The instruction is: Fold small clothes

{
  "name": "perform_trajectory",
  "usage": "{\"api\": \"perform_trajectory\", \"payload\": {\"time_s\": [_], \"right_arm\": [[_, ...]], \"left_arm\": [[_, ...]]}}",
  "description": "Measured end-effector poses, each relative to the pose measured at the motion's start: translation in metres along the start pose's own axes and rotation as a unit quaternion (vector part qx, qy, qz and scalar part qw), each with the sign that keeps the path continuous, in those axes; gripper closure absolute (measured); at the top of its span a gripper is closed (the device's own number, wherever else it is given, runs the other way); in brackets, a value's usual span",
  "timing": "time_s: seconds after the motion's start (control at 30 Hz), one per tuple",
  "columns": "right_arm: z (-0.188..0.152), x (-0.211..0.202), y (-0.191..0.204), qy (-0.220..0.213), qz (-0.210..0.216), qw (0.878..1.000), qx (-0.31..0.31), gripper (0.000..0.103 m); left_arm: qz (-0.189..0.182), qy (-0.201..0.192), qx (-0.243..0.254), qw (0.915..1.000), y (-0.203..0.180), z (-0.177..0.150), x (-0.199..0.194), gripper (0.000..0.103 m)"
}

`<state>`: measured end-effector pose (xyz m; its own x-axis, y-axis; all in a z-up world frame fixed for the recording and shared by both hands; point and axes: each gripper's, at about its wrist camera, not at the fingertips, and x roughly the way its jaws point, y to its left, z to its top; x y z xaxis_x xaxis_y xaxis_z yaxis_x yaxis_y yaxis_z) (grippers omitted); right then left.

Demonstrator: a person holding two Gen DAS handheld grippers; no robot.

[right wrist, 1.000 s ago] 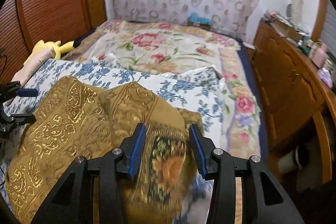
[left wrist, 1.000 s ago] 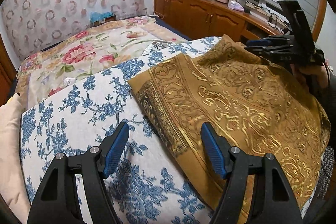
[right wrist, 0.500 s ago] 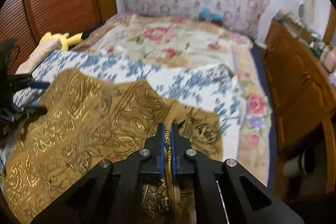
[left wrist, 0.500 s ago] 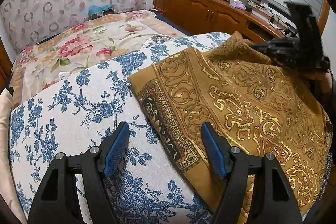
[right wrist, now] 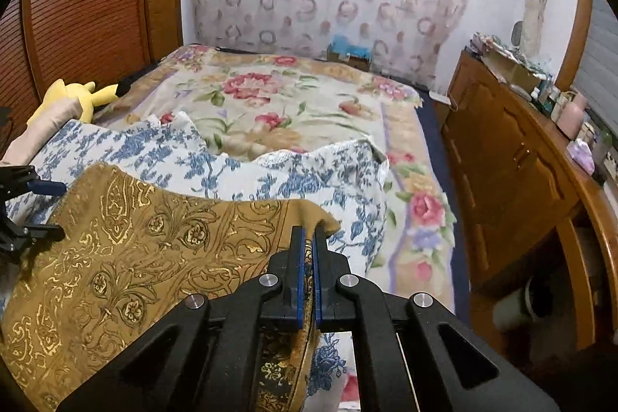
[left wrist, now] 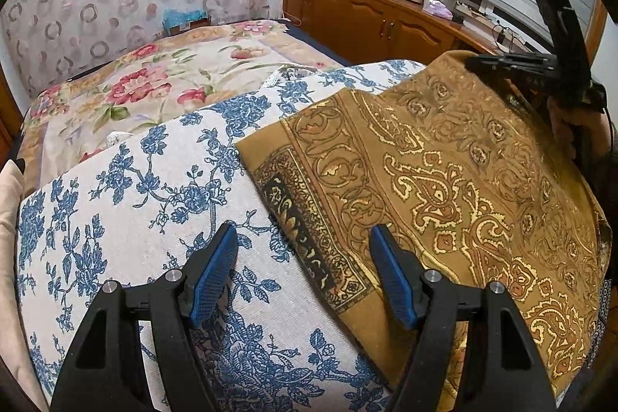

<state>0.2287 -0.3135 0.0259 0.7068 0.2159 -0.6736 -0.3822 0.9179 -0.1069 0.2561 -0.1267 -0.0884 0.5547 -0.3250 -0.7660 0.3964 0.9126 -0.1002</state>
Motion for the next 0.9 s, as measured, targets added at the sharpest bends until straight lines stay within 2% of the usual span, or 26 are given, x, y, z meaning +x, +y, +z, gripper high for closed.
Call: {"api": "perform_trajectory", "payload": {"time_s": [0.1, 0.2, 0.27, 0.33, 0.37, 0.43, 0.63, 0.67, 0.73, 0.77, 0.8, 0.87, 0.9], "right_arm": [[0.005, 0.000, -0.001, -0.004, 0.005, 1.000, 0.012, 0.100], [0.006, 0.000, -0.005, 0.004, 0.008, 1.000, 0.019, 0.081], [0.005, 0.005, -0.007, 0.012, 0.018, 1.000, 0.020, 0.052], [0.003, 0.012, -0.010, 0.026, 0.026, 0.999, 0.025, 0.050], [0.001, 0.016, -0.010, 0.033, 0.025, 0.999, 0.027, 0.049], [0.000, 0.023, -0.010, 0.048, 0.022, 0.998, 0.029, 0.048], [0.002, 0.039, -0.018, 0.076, 0.059, 0.994, 0.051, 0.048], [0.003, 0.039, -0.020, 0.074, 0.064, 0.994, 0.052, 0.048], [0.005, 0.039, -0.021, 0.073, 0.079, 0.993, 0.051, 0.049], [0.005, 0.039, -0.021, 0.072, 0.084, 0.993, 0.048, 0.054], [0.006, 0.039, -0.021, 0.071, 0.091, 0.992, 0.044, 0.059], [0.003, 0.040, -0.020, 0.070, 0.108, 0.991, 0.034, 0.081], [0.002, 0.039, -0.018, 0.070, 0.119, 0.990, 0.023, 0.085]], "left_arm": [[-0.003, 0.001, -0.002, 1.0000, 0.002, 0.001, 0.001, 0.031], [-0.005, 0.003, -0.005, 1.0000, 0.007, 0.007, 0.003, 0.031], [-0.011, 0.004, -0.009, 0.9999, 0.011, 0.013, 0.006, 0.031], [-0.018, 0.002, -0.015, 0.9997, 0.015, 0.019, 0.008, 0.041], [-0.022, 0.004, -0.022, 0.9995, 0.018, 0.022, 0.010, 0.042], [-0.030, 0.005, -0.031, 0.9990, 0.022, 0.025, 0.013, 0.046], [-0.031, 0.003, -0.040, 0.9987, 0.025, 0.031, 0.020, 0.052], [-0.032, 0.002, -0.041, 0.9986, 0.025, 0.032, 0.021, 0.056], [-0.035, 0.002, -0.043, 0.9985, 0.024, 0.034, 0.022, 0.077], [-0.030, 0.003, -0.040, 0.9988, 0.024, 0.034, 0.023, 0.084], [-0.027, 0.005, -0.033, 0.9991, 0.022, 0.035, 0.024, 0.096], [-0.028, 0.002, -0.027, 0.9992, 0.019, 0.035, 0.021, 0.097], [-0.025, -0.003, -0.021, 0.9995, 0.017, 0.036, 0.017, 0.097]]}}
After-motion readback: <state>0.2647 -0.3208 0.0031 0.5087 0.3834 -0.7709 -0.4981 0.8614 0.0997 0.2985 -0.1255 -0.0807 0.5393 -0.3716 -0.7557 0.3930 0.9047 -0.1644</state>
